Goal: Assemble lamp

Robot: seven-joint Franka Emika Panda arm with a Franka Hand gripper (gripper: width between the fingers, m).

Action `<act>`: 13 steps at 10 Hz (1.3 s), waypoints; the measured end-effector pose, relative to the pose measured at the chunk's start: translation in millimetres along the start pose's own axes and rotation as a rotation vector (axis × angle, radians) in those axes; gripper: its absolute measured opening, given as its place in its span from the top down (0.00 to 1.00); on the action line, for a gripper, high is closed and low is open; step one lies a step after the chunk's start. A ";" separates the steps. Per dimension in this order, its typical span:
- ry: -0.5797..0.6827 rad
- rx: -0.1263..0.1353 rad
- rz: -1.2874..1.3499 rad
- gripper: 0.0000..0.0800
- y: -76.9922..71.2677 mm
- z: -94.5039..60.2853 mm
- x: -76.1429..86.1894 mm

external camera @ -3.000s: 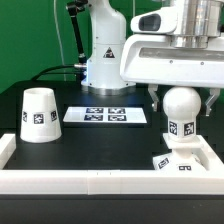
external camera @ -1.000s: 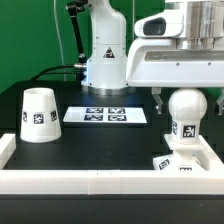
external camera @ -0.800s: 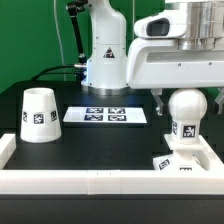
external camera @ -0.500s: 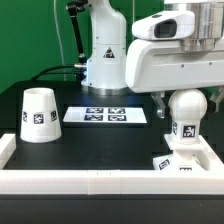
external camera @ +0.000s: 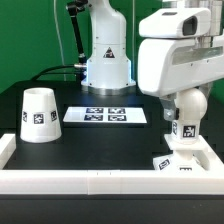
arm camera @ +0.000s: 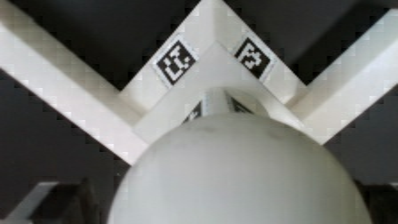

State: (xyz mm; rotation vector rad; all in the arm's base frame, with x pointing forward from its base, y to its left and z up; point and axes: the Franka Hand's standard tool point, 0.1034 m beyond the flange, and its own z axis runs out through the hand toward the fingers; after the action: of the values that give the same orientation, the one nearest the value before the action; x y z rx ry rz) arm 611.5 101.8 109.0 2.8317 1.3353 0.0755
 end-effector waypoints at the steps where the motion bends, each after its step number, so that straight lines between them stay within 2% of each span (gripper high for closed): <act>1: -0.011 -0.005 -0.077 0.13 -0.1 0.0 -0.7; 7: -0.068 -0.033 -0.533 0.13 3.8 -1.8 0.0; 9: -0.071 -0.031 -0.562 0.15 4.9 -1.1 -1.8; 10: -0.071 -0.031 -0.558 0.28 5.0 -1.0 -2.0; 13: -0.068 -0.034 -0.504 0.28 6.8 -1.3 -4.2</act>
Offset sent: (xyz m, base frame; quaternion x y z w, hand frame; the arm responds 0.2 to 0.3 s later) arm 0.0053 0.0130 0.0014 0.0250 -0.0213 -0.1938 0.9805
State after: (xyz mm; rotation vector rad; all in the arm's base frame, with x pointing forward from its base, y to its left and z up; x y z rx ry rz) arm 614.1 94.3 110.3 2.3565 1.9532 -0.0036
